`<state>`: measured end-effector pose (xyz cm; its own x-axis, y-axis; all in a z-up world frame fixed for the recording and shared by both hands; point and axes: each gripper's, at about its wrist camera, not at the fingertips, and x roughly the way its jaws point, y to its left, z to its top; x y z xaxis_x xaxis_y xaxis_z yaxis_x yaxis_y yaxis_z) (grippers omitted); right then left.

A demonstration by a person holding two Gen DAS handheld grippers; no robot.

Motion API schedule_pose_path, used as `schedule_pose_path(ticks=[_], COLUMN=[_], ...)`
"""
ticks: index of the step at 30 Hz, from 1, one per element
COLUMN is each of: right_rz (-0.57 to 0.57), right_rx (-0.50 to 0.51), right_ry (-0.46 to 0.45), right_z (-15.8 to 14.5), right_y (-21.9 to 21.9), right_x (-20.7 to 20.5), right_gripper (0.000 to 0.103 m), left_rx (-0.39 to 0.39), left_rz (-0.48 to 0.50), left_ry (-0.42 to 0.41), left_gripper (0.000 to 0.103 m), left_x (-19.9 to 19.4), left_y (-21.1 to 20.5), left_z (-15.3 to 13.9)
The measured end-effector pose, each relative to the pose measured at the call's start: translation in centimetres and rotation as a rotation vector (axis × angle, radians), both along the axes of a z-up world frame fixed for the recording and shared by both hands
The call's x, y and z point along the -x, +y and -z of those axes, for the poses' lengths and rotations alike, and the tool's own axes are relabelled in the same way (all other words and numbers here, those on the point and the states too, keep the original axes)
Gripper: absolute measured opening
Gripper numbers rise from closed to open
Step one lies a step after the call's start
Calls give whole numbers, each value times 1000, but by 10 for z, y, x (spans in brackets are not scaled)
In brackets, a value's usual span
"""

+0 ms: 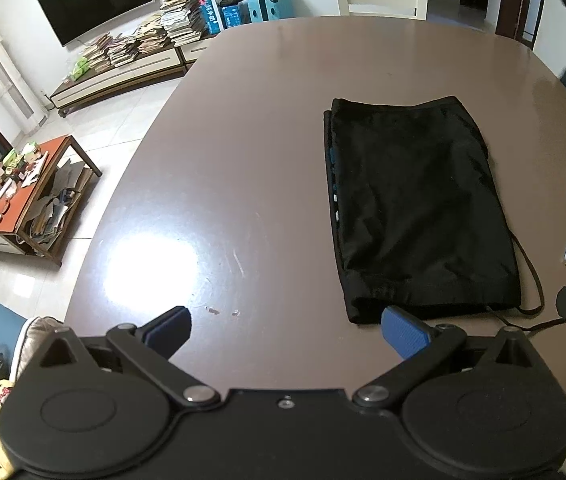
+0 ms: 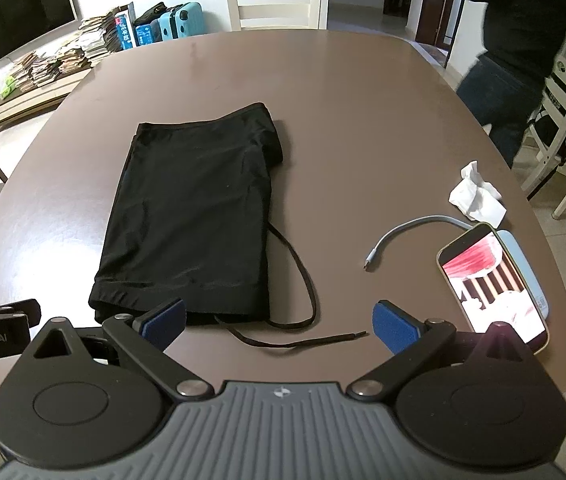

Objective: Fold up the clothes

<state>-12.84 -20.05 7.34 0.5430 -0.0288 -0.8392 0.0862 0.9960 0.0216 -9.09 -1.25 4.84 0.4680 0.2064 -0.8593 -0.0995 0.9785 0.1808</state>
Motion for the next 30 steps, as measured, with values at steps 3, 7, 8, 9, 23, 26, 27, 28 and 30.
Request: schedule_pose_path(ticks=[3,7,8,9,23,26,27,28,30], right_rz=[2,5,5,4,18,27,30,32,36], right_rx=[-1,1,2,3,-1,-3,-3,-3,-2], right_ry=[-2,-6,-8,-9,-26,-30,-31,-32,-32], right_z=[0,-1,-1,-1,-4,-5,-5,-5,-5], right_y=[0,0,1,1,0,-2,-2,-3,-3], right_x=[0,0,0,-1,-5,-6,-6,-6,-7], right_gripper=[100,100,100,100,100,100,100,100,100], left_rx=[-2,0,1,3,21,24,25,27,28], left_rz=[7,13,13,13,28,31,31,32,32], left_ry=[-2,-5,-7,-9,-8,-8,-8,-9,-8], left_gripper=[102,102,102,102,102,102,102,102,102], left_x=[0,0,0,0,-4,-5,-6,-6,-6], left_y=[-1,-1,0,0,-1,-2,-2,-2,-1], left_z=[0,0,0,0,0,1,0,0,0])
